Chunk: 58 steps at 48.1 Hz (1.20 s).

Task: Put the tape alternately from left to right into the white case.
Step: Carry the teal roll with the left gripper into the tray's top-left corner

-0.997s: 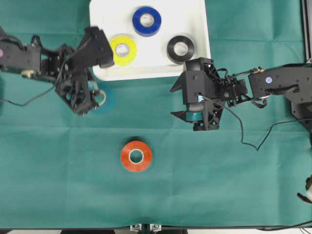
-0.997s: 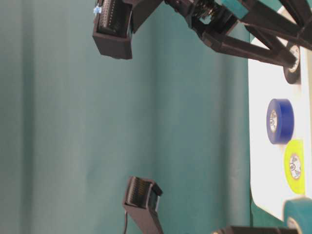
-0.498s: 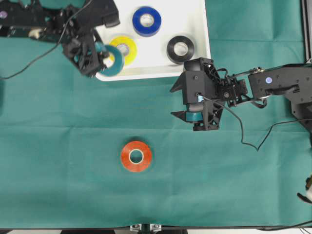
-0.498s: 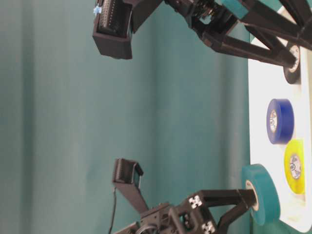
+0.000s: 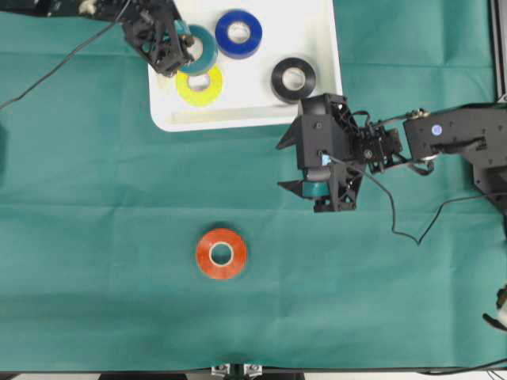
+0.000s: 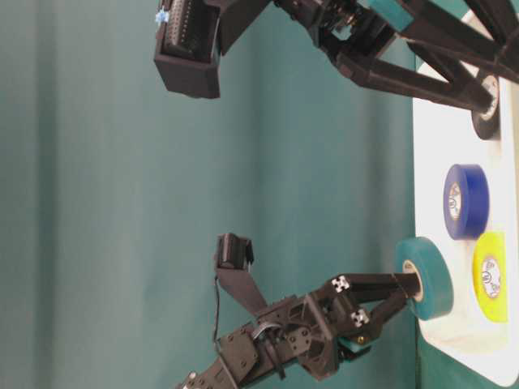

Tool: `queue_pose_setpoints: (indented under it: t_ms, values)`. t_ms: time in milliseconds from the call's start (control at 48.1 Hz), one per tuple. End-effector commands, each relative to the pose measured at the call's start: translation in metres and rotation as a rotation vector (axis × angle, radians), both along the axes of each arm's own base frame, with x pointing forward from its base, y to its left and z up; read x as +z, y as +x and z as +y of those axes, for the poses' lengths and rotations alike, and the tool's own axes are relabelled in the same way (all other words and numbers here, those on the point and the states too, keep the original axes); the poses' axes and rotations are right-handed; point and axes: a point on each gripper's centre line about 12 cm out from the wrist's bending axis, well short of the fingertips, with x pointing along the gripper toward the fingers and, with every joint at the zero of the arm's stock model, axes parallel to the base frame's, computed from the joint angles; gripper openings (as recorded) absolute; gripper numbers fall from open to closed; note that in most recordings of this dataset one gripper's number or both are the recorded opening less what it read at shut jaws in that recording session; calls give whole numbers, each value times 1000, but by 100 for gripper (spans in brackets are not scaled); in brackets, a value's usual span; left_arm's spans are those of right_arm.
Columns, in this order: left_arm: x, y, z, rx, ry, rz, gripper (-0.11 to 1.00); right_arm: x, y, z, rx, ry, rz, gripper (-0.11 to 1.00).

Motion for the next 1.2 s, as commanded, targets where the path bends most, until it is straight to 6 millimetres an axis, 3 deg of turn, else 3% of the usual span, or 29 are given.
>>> queue_pose_setpoints:
  t_ms: [0,353,872,997,1184]
  values:
    - [13,6,15,11,31,-40,-4,7,3,2,6,5,-25,78]
    - [-2,0,37,36,34,1,-4,7,3,2,9,6,-31,78]
    - [0,3,35,-20,65,8,1,8,4,3,12,5,-37,78]
    - [1,2,34,-23,67,7,22,8,5,3,12,5,-37,78]
    - [2,0,33,-25,69,7,77,8,5,3,11,6,-38,78]
